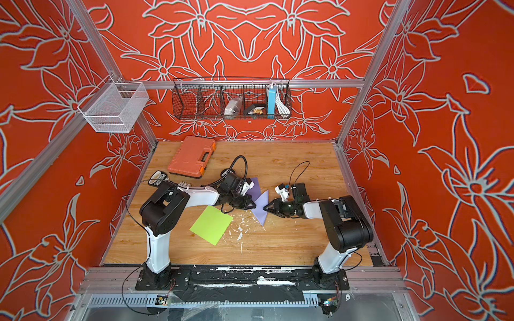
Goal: Fold the square paper diagonally
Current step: Fold the paper at the center of the board.
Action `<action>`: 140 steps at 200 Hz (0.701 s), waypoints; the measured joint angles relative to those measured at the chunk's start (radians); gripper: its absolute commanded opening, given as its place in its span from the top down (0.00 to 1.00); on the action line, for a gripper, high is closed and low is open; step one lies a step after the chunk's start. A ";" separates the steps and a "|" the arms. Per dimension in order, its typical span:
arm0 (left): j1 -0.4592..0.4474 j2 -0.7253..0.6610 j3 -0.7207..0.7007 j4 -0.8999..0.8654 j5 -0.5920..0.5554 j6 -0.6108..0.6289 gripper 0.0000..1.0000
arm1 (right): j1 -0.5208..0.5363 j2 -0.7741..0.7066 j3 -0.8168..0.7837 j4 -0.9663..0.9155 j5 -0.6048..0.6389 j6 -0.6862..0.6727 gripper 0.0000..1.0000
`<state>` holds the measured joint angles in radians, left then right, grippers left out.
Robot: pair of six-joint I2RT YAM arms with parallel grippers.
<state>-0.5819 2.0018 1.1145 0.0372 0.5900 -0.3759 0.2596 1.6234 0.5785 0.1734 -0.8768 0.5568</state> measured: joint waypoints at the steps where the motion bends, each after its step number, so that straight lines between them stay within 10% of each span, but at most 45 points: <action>1: 0.000 0.000 0.000 0.000 0.000 0.000 1.00 | 0.000 -0.002 0.000 -0.004 0.003 0.002 0.75; 35: -0.001 0.000 0.000 0.000 -0.001 0.004 1.00 | -0.002 -0.126 0.033 -0.174 0.103 -0.080 1.00; 140: -0.002 0.000 0.000 0.000 -0.002 0.010 1.00 | 0.126 -0.032 0.211 -0.325 0.153 -0.115 1.00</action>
<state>-0.5838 2.0018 1.1149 0.0376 0.5880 -0.3660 0.3851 1.5917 0.7891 -0.1513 -0.7242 0.4416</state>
